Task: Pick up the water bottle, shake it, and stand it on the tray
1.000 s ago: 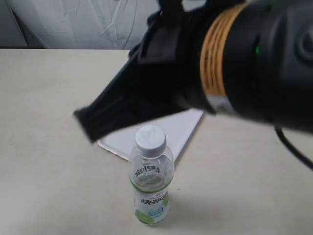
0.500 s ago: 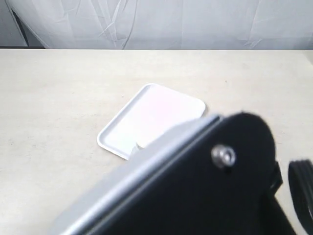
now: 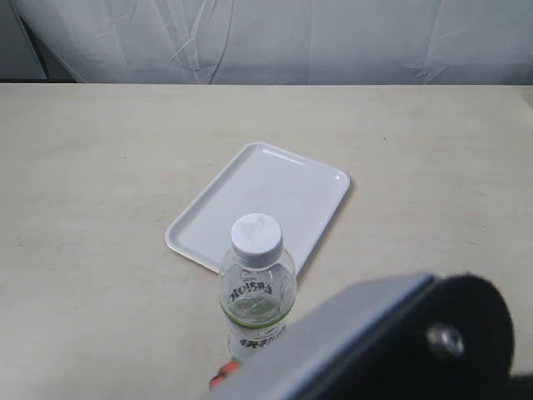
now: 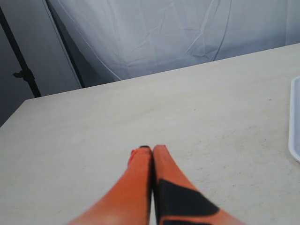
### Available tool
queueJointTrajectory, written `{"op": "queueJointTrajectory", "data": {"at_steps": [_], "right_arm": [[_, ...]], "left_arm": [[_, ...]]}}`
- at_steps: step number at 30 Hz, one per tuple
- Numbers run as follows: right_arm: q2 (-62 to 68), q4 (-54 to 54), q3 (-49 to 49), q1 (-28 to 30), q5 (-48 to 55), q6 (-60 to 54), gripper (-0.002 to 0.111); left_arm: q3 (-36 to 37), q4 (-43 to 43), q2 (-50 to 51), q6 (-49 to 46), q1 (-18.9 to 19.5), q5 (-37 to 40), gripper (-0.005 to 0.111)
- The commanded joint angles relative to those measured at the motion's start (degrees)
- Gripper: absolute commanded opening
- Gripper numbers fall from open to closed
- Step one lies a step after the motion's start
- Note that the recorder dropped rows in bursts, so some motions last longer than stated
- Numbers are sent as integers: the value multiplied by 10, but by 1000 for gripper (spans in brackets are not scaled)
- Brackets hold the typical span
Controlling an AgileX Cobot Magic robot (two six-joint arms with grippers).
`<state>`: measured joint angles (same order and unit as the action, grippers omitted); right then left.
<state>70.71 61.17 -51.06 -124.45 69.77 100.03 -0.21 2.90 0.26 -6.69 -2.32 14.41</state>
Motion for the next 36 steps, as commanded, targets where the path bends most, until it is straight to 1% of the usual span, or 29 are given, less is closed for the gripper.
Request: {"op": "queueJointTrajectory", "data": {"at_steps": [1,3,8,12,14,17,18,21,22,23,24,25,27,29,30,31,33,36], "right_arm": [[-17,69,36,-42,2,75,-1],[-31,68,50,-38,2,77,-1],[-69,64,59,-2,2,70,-1],[-88,76,59,12,2,22,-1],[-96,104,59,28,2,6,-1],[-116,167,59,71,2,10,-1],[-127,179,59,98,2,20,-1],[-163,176,59,164,2,23,-1],[-175,166,59,187,2,20,-1],[-214,131,55,230,1,-6,-1],[-235,117,53,246,-12,-23,-1],[-275,74,43,277,-30,-73,-1],[-307,39,31,296,-17,-118,-1],[-357,1,13,309,2,-138,-1],[-374,-8,9,309,2,-155,-1],[-404,-29,8,309,2,-197,-1],[-454,-83,11,309,2,-241,-1],[-462,-72,30,309,2,-241,-1]], "left_arm": [[2,-2,-3,2,-1,-8,0],[2,-2,-3,2,-1,-8,0],[2,-2,-3,2,-1,-8,0],[2,-2,-3,2,-1,-8,0],[2,-2,-3,2,-1,-8,0],[2,-2,-3,2,-1,-8,0],[2,-2,-3,2,-1,-8,0],[2,-2,-3,2,-1,-8,0],[2,-2,-3,2,-1,-8,0],[2,-2,-3,2,-1,-8,0],[2,-2,-3,2,-1,-8,0],[2,-2,-3,2,-1,-8,0],[2,-2,-3,2,-1,-8,0],[2,-2,-3,2,-1,-8,0],[2,-2,-3,2,-1,-8,0],[2,-2,-3,2,-1,-8,0],[2,-2,-3,2,-1,-8,0],[2,-2,-3,2,-1,-8,0]]}}
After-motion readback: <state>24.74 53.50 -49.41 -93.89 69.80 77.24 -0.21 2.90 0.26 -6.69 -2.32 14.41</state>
